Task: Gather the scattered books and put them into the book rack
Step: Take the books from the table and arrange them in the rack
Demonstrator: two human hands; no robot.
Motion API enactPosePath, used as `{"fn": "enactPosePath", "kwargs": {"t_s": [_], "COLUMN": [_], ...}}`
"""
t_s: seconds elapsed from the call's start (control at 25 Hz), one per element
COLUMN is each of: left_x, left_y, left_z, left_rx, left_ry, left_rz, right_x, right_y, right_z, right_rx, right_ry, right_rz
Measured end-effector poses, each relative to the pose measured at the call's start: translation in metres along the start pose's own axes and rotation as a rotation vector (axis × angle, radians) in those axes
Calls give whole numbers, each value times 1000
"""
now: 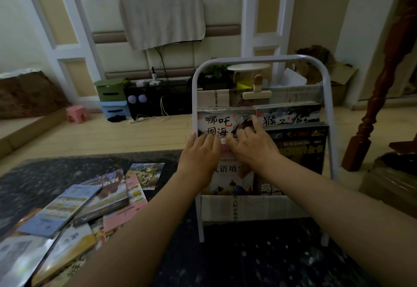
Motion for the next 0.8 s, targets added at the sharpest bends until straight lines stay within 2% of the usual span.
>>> {"fn": "enactPosePath", "kwargs": {"t_s": [0.2,0.32,0.56,0.8], "left_x": [18,24,-12,-55], "left_y": [16,36,90,150], "left_z": [-24,-54,-127,-195], "left_rx": [-44,2,151,298], "left_ry": [143,240,284,293], "left_rz": [-30,2,-100,-249], "right_x": [20,50,96,103], "right_y": [4,0,-13,-37], "right_z": [-2,-15,-87,-173], "right_rx": [-15,23,154,277], "right_ry": [-132,-268,-330,-438], "right_rz": [-104,-1,201,137]}}
Point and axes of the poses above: each hand's wrist, its own y-axis away from the middle knuckle, its own x-axis out of the back of the hand, z = x × y, the point moved 9 cm from there along -y, towards the middle knuckle, and after that the axes turned 8 degrees about -z, right-handed, at the moved point
